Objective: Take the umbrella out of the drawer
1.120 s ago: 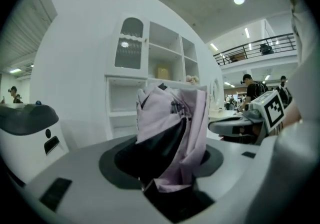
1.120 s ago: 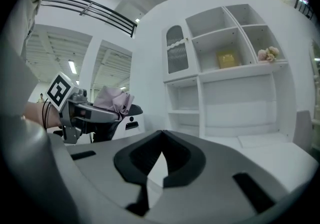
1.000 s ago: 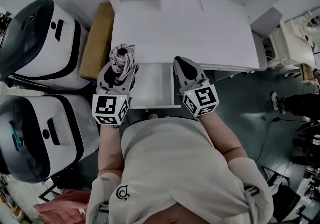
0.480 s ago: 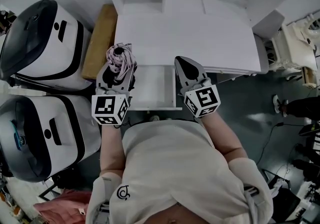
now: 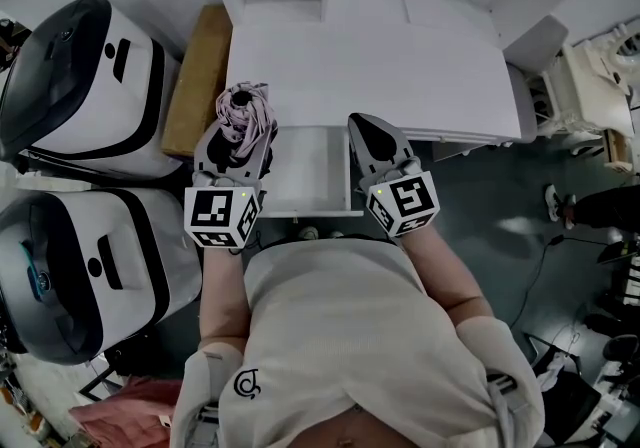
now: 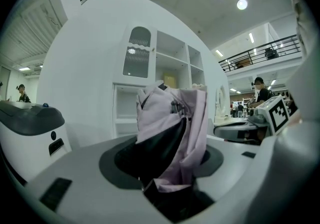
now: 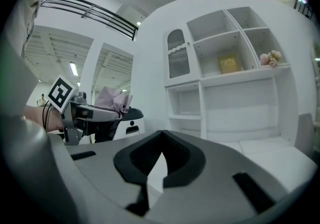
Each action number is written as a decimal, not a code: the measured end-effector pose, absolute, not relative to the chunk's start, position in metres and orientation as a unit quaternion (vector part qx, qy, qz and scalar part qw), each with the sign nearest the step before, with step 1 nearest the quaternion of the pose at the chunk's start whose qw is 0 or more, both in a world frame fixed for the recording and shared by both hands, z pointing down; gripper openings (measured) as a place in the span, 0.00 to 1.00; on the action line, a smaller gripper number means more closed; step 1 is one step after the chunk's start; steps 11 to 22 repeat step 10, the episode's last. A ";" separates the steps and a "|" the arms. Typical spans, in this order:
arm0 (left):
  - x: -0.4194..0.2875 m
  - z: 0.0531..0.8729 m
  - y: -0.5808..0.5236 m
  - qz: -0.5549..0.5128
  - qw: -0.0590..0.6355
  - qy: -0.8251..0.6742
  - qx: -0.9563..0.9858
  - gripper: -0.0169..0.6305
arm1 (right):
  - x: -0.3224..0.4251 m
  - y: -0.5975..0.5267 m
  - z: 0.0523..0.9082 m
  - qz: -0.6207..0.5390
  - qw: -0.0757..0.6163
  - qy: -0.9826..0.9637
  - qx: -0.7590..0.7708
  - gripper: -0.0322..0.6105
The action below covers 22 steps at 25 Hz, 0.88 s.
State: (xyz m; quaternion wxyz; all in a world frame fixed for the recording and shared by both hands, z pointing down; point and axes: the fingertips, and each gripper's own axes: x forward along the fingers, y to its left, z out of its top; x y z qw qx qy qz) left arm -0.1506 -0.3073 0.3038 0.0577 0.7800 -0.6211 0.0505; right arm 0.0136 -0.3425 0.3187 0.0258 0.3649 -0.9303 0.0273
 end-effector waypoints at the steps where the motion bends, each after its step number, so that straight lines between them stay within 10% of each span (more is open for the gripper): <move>1: -0.150 0.304 -0.306 0.050 0.057 -0.620 0.781 0.40 | 0.014 -0.341 0.318 0.026 0.024 -0.930 0.365 0.06; 22: -0.144 0.304 -0.302 0.049 0.059 -0.617 0.783 0.40 | 0.016 -0.332 0.312 0.022 0.012 -0.931 0.364 0.06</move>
